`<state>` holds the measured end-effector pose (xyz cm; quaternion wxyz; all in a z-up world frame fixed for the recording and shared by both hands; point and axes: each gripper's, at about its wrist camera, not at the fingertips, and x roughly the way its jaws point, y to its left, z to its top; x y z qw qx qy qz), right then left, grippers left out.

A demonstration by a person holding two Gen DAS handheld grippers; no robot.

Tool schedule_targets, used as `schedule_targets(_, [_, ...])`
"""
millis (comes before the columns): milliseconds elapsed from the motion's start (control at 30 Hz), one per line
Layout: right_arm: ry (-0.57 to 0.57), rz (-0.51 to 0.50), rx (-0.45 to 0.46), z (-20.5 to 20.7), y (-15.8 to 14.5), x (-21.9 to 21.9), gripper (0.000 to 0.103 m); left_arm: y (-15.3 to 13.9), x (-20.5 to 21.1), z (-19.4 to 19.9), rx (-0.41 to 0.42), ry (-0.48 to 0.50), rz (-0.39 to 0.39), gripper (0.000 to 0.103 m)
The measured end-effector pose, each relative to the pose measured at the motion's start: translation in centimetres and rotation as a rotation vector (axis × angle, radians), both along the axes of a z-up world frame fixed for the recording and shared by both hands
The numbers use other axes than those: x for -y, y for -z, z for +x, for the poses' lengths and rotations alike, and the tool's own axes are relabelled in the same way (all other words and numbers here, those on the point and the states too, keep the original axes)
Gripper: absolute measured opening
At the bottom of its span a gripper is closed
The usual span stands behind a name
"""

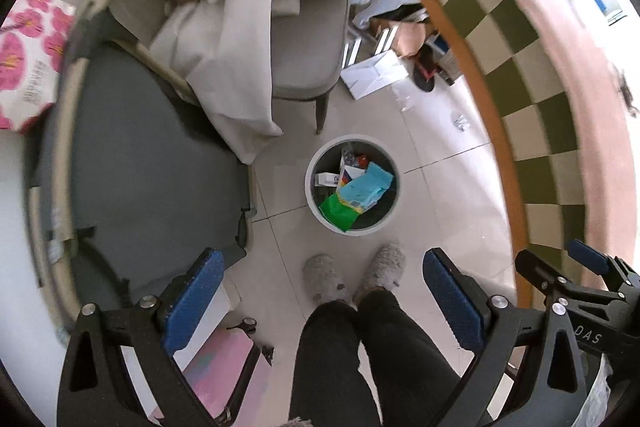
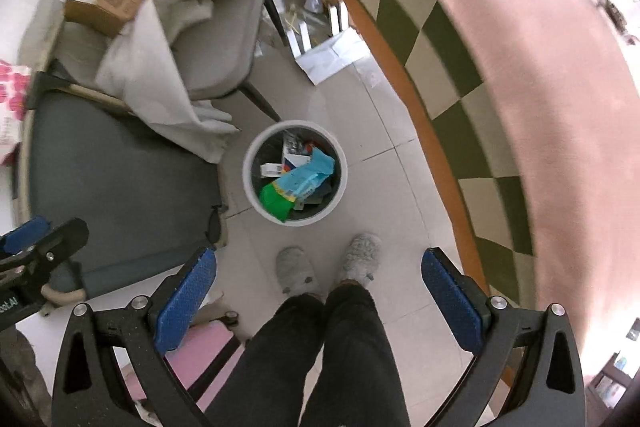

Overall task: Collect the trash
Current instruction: 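Move both tools back over the table toward the red packet and black lid, then grasp the red snack packet with the left tool while the right grasps the black lid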

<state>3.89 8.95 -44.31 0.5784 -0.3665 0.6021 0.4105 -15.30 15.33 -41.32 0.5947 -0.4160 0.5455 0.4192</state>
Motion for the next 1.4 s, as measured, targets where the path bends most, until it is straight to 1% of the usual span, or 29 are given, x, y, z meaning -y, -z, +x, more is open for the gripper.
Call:
schedule_targets(67, [0.001,0.027,-0.005,0.0,-2.9,0.3,0.103,-2.0,0.4,0.1,0.012,0.002,0.011,0.102])
schedule_targets(133, [0.014,0.050,-0.020,0.0,-5.0,0.6,0.103,-4.2,0.8,0.5,0.025,0.014,0.027,0.102])
schedule_targets(233, [0.074,0.096,-0.060,1.1,-8.4,1.3,0.103,-7.4,1.1,2.0,0.034,0.051,0.072,0.102])
schedule_targets(333, [0.170,0.141,-0.100,3.8,-11.1,1.9,0.103,-10.4,0.6,4.9,0.057,0.099,0.123,0.102])
schedule_targets(400, [0.255,0.177,-0.107,6.9,-13.0,2.5,0.103,-12.4,0.1,7.6,0.073,0.140,0.165,0.102])
schedule_targets(467, [0.322,0.201,-0.098,9.7,-14.2,3.1,0.103,-14.0,-0.4,11.3,0.080,0.196,0.208,0.102])
schedule_targets(567, [0.461,0.230,-0.060,15.8,-15.9,5.3,0.103,-15.3,-0.9,17.2,0.074,0.292,0.264,0.102])
schedule_targets(600, [0.523,0.231,-0.045,18.4,-16.3,6.5,0.103,-15.7,-1.0,20.1,0.074,0.334,0.284,0.102])
schedule_targets(633, [0.591,0.234,-0.027,21.2,-16.6,7.9,0.103,-15.8,-1.2,22.0,0.075,0.360,0.294,0.102])
schedule_targets(667, [0.630,0.234,-0.015,22.9,-16.8,8.8,0.103,-15.9,-1.2,24.2,0.072,0.386,0.300,0.102])
schedule_targets(700, [0.705,0.221,0.013,26.3,-16.9,10.6,0.103,-15.8,-1.3,27.5,0.073,0.421,0.296,0.102])
schedule_targets(767, [0.807,0.210,0.040,30.7,-17.0,13.1,0.103,-15.5,-1.1,31.8,0.087,0.463,0.286,0.102])
schedule_targets(800, [0.882,0.197,0.065,34.0,-16.9,15.2,0.103,-15.1,-1.1,35.2,0.091,0.488,0.278,0.102])
schedule_targets(867, [0.975,0.174,0.098,38.2,-16.2,17.8,0.103,-14.1,-1.1,39.9,0.098,0.521,0.251,0.102])
schedule_targets(933, [1.095,0.130,0.122,43.5,-14.8,21.3,0.103,-12.4,-0.7,45.7,0.094,0.571,0.215,0.102])
schedule_targets(1000, [1.165,0.078,0.135,47.8,-13.0,23.7,0.103,-10.6,0.1,51.4,0.070,0.648,0.202,0.102])
schedule_targets(1067, [1.227,0.018,0.129,52.1,-10.7,25.6,0.103,-9.0,0.8,55.7,0.051,0.729,0.190,0.102])
schedule_targets(1133, [1.273,-0.021,0.110,54.9,-8.8,27.2,0.103,-7.3,1.8,60.2,0.018,0.852,0.192,0.102])
schedule_targets(1233, [1.293,-0.061,0.079,58.1,-6.3,27.8,0.103,-5.1,3.4,64.8,-0.021,1.061,0.201,0.102])
schedule_targets(1267, [1.290,-0.071,0.073,58.7,-5.9,27.9,0.103,-4.2,4.1,66.3,-0.048,1.149,0.205,0.102])
schedule_targets(1300, [1.280,-0.087,0.069,59.5,-5.3,28.0,0.103,-3.0,4.9,67.8,-0.099,1.250,0.215,0.102])
schedule_targets(1367, [1.268,-0.107,0.066,60.4,-4.5,28.1,0.103,-1.5,5.8,69.3,-0.159,1.377,0.233,0.102])
schedule_targets(1400, [1.260,-0.115,0.062,60.9,-4.1,28.0,0.103,-0.4,6.4,70.2,-0.200,1.464,0.246,0.102])
